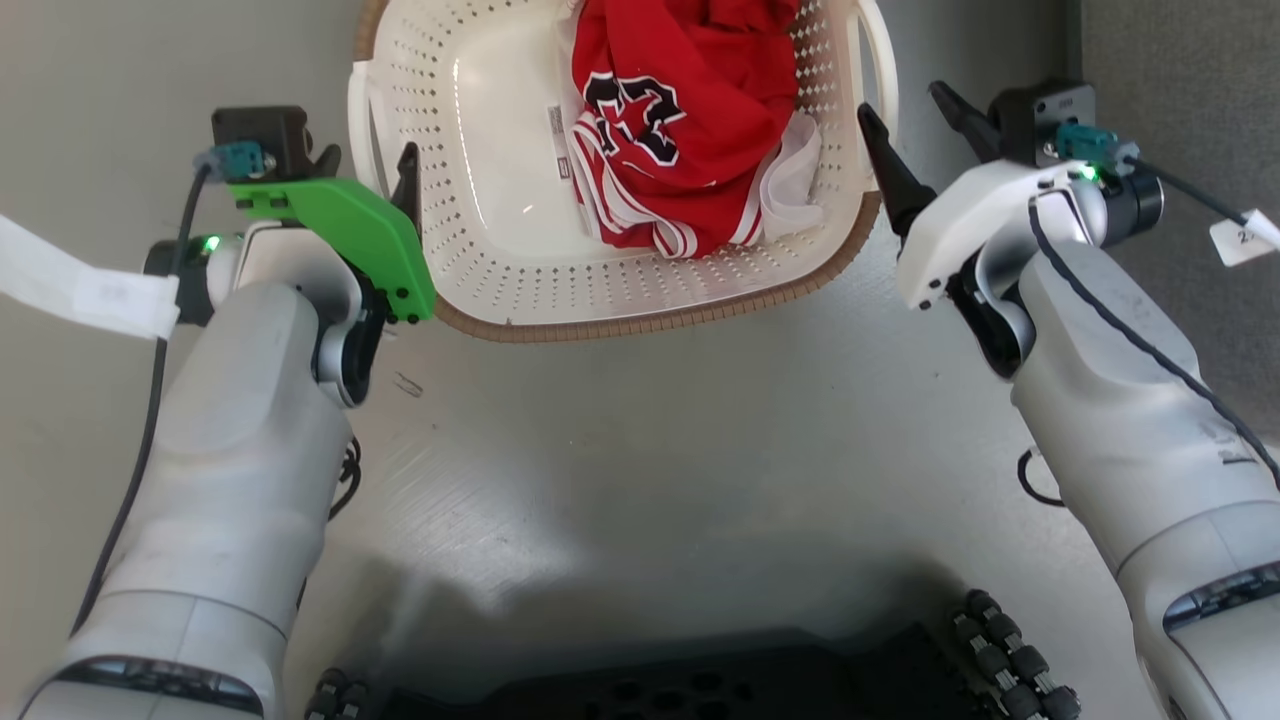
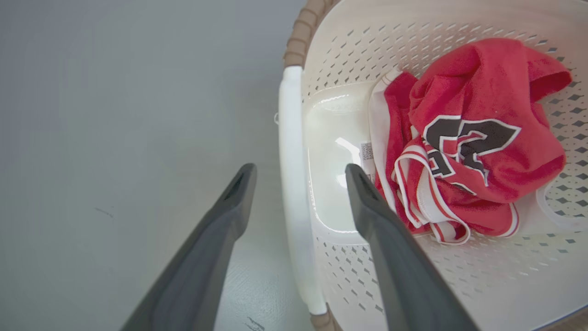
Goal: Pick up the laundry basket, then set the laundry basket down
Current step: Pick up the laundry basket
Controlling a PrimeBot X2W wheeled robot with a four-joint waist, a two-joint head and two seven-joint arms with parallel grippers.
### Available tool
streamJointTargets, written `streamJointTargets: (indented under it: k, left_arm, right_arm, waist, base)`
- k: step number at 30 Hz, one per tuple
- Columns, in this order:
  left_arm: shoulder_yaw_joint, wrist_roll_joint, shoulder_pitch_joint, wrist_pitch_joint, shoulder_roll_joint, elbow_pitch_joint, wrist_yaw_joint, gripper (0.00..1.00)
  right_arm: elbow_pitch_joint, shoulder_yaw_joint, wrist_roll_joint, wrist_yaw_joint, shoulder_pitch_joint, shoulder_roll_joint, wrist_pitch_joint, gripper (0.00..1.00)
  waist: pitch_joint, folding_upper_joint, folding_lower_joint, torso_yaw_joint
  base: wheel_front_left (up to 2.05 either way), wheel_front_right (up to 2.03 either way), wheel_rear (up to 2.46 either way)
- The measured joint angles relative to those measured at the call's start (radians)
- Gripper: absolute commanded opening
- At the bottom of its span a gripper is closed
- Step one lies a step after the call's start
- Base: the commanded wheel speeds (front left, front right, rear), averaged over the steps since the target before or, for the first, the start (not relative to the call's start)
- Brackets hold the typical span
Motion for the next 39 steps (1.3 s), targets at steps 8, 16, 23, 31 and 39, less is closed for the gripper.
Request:
streamJointTargets:
  k: [8, 16, 23, 31, 39]
  left_arm:
    - [-0.003, -0.001, -0.062, 0.012, -0.001, 0.052, -0.010, 1.00]
    - [0.004, -0.044, -0.098, 0.020, -0.002, 0.105, -0.025, 0.00]
    - [-0.005, -0.053, -0.116, 0.019, -0.010, 0.137, -0.036, 0.00]
    - [-0.019, -0.072, -0.117, 0.018, -0.011, 0.195, -0.048, 0.00]
    - [-0.033, -0.105, -0.105, 0.012, -0.013, 0.246, -0.063, 0.00]
  right_arm:
    - [0.040, 0.036, 0.013, 0.000, -0.055, 0.007, 0.008, 1.00]
    - [0.079, 0.063, 0.048, 0.001, -0.089, 0.015, 0.006, 0.00]
    - [0.107, 0.080, 0.075, 0.001, -0.109, 0.020, 0.002, 0.00]
    - [0.149, 0.114, 0.092, 0.001, -0.108, 0.029, 0.002, 0.00]
    - [0.184, 0.150, 0.136, 0.001, -0.089, 0.035, -0.002, 0.00]
  waist:
    - [0.034, 0.0000, 0.0000, -0.008]
    - [0.058, 0.0000, -0.0001, -0.010]
    - [0.056, 0.0000, -0.0001, -0.008]
    - [0.024, 0.0000, -0.0001, -0.008]
    - [-0.033, 0.0000, -0.0001, -0.014]
  base:
    - [0.00, 0.00, 0.00]
    - [0.00, 0.00, 0.00]
    - [0.00, 0.00, 0.00]
    - [0.00, 0.00, 0.00]
    - [0.00, 0.00, 0.00]
